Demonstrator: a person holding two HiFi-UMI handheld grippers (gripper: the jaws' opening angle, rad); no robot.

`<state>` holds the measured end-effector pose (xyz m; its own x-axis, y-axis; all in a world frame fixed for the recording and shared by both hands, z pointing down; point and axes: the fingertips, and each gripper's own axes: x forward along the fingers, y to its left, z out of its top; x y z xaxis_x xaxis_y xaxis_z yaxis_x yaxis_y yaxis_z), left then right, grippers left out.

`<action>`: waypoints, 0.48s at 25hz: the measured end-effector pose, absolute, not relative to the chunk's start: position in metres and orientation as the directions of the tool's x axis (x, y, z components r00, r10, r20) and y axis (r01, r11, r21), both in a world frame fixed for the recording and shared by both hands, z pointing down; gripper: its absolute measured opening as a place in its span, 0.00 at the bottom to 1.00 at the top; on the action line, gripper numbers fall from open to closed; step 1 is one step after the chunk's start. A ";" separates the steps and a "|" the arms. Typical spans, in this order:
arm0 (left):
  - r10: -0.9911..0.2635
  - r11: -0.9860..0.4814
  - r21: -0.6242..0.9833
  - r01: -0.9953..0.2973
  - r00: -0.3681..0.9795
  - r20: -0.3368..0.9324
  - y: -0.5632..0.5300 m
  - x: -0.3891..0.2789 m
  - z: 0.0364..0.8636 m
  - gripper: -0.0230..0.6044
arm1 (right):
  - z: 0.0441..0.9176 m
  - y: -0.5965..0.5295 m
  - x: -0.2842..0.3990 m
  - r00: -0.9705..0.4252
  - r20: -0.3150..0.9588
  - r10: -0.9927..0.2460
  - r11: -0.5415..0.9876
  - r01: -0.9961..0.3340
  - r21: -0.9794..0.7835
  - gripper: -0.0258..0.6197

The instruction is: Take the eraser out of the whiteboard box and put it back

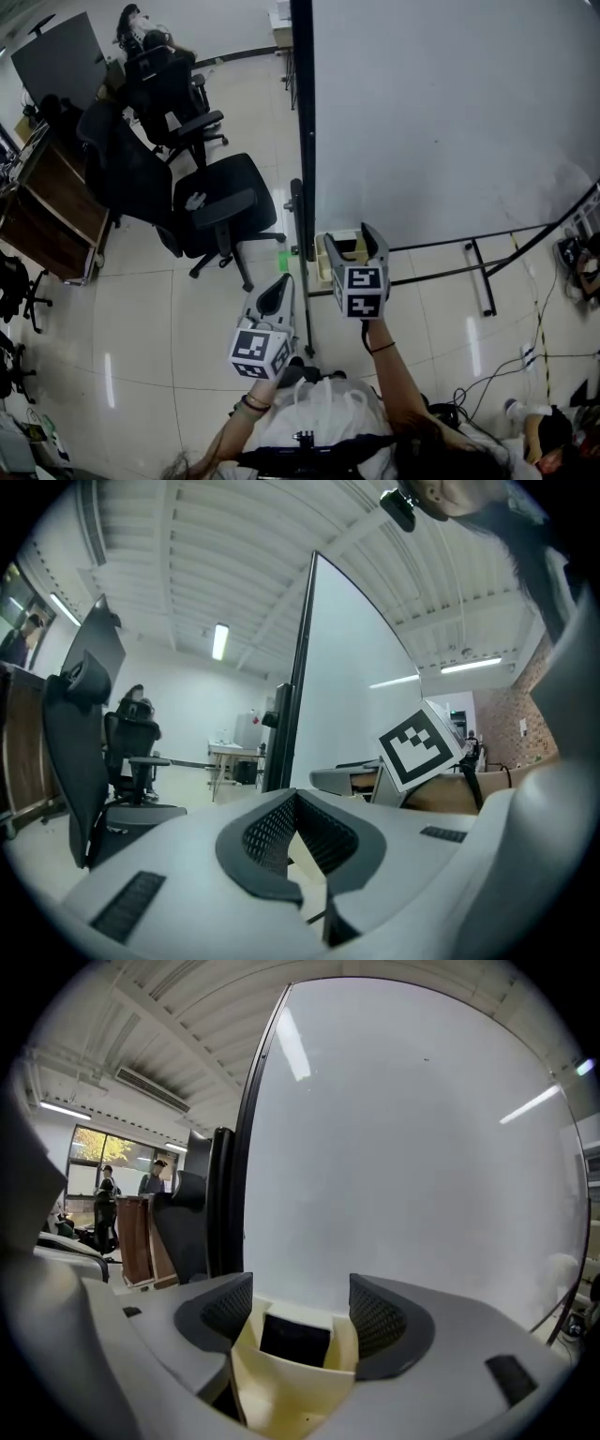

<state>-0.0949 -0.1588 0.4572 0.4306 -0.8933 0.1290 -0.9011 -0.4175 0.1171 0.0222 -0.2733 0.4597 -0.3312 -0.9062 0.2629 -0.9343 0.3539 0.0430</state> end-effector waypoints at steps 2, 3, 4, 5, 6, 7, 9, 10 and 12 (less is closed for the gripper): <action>-0.892 -0.419 0.118 -0.900 0.432 0.129 -0.158 -0.095 0.458 0.01 | 0.437 -0.266 0.027 -0.340 0.164 -0.926 0.347 -0.938 0.017 0.56; -0.892 -0.420 0.120 -0.899 0.434 0.128 -0.158 -0.095 0.457 0.01 | 0.418 -0.259 0.030 -0.343 0.090 -0.935 0.344 -0.939 -0.011 0.53; -0.891 -0.421 0.122 -0.899 0.435 0.128 -0.158 -0.095 0.456 0.01 | 0.398 -0.251 0.034 -0.341 0.016 -0.940 0.340 -0.939 -0.047 0.47; -0.891 -0.421 0.123 -0.899 0.435 0.128 -0.159 -0.095 0.456 0.01 | 0.381 -0.241 0.038 -0.337 -0.046 -0.941 0.339 -0.937 -0.084 0.37; -0.891 -0.421 0.123 -0.899 0.435 0.128 -0.160 -0.095 0.456 0.01 | 0.368 -0.231 0.042 -0.335 -0.091 -0.938 0.344 -0.931 -0.119 0.28; -0.891 -0.422 0.123 -0.898 0.436 0.128 -0.160 -0.095 0.457 0.01 | 0.360 -0.221 0.045 -0.335 -0.117 -0.935 0.350 -0.924 -0.152 0.26; -0.889 -0.425 0.125 -0.896 0.440 0.129 -0.160 -0.093 0.457 0.01 | 0.355 -0.204 0.049 -0.330 -0.112 -0.937 0.347 -0.914 -0.210 0.14; -0.887 -0.429 0.127 -0.894 0.444 0.129 -0.160 -0.092 0.457 0.01 | 0.357 -0.197 0.049 -0.331 -0.095 -0.939 0.344 -0.911 -0.227 0.04; -0.882 -0.438 0.129 -0.890 0.453 0.129 -0.160 -0.088 0.457 0.01 | 0.366 -0.188 0.047 -0.352 -0.054 -0.934 0.355 -0.906 -0.232 0.04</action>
<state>-0.0881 -0.1601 0.4565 0.4527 -0.8823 0.1286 -0.8898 -0.4377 0.1290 0.0465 -0.1883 0.3655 -0.3523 -0.9343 -0.0540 -0.9056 0.3549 -0.2320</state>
